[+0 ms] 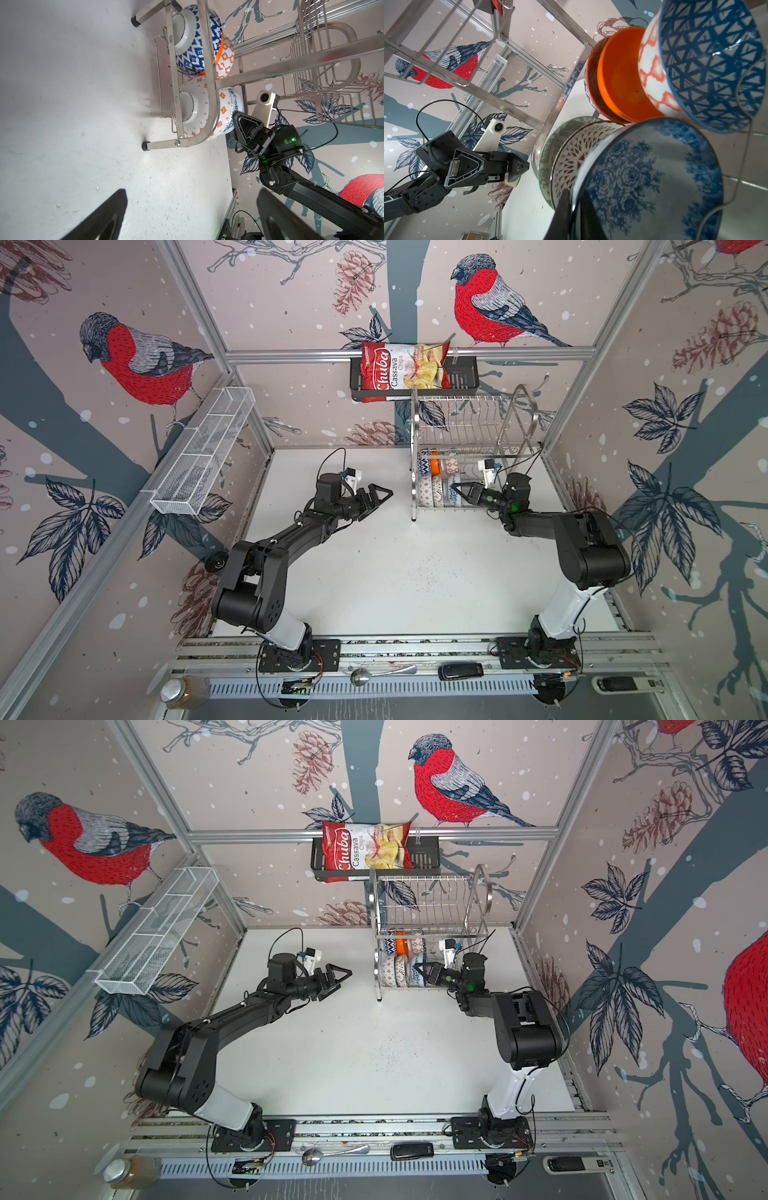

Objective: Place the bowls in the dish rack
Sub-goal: 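Hold the blue floral bowl upright in the rack beside the maroon bowl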

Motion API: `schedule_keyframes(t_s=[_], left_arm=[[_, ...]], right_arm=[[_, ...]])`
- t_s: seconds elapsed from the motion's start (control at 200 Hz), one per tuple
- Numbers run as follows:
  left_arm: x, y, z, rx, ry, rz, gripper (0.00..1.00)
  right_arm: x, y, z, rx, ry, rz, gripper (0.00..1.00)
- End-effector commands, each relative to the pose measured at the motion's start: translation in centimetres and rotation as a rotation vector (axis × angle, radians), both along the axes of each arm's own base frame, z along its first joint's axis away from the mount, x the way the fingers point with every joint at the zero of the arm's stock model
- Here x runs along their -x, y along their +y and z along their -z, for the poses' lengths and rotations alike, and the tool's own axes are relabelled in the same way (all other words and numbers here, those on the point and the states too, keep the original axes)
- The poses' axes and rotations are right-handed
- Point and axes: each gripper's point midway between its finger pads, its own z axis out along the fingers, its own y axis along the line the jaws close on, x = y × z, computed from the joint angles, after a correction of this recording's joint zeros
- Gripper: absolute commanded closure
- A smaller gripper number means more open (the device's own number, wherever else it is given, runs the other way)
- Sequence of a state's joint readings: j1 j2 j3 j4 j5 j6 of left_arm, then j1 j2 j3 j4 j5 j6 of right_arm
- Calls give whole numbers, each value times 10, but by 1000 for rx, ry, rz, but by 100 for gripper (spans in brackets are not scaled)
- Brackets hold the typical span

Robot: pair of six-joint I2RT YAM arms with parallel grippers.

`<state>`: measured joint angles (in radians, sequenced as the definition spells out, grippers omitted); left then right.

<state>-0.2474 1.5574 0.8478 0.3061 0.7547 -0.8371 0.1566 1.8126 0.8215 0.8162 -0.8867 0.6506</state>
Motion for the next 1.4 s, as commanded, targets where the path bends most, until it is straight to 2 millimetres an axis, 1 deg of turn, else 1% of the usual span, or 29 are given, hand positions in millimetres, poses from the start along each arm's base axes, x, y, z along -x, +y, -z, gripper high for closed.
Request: schedule_keyframes(t_s=[0.0,0.07,0.155,0.49,0.705,0.885,1.071,1.391], left_arm=[[-3,0,-9,0,-43,0,2],[-3,0,-9,1,-44,1,3],[-3,0,-9,1,-43,1,3],[-3,0,-10,0,-45,0,2],[-3,0,-12,2,-48,1,2],[-2,0,-14,5,-54,0,2],[-2,1,-12,2,-50,-4,2],[-3,1,-11,-6,-51,-8,2]], right_arm=[[2,0,7,29,24,4,85],[3,0,7,29,26,4,84],[4,0,6,35,19,13,80],[7,-2,2,41,13,22,76],[9,-4,-7,45,-4,32,74],[10,-5,-10,52,-8,41,70],[13,-7,-15,46,-15,55,65],[19,-12,-29,58,-40,76,58]])
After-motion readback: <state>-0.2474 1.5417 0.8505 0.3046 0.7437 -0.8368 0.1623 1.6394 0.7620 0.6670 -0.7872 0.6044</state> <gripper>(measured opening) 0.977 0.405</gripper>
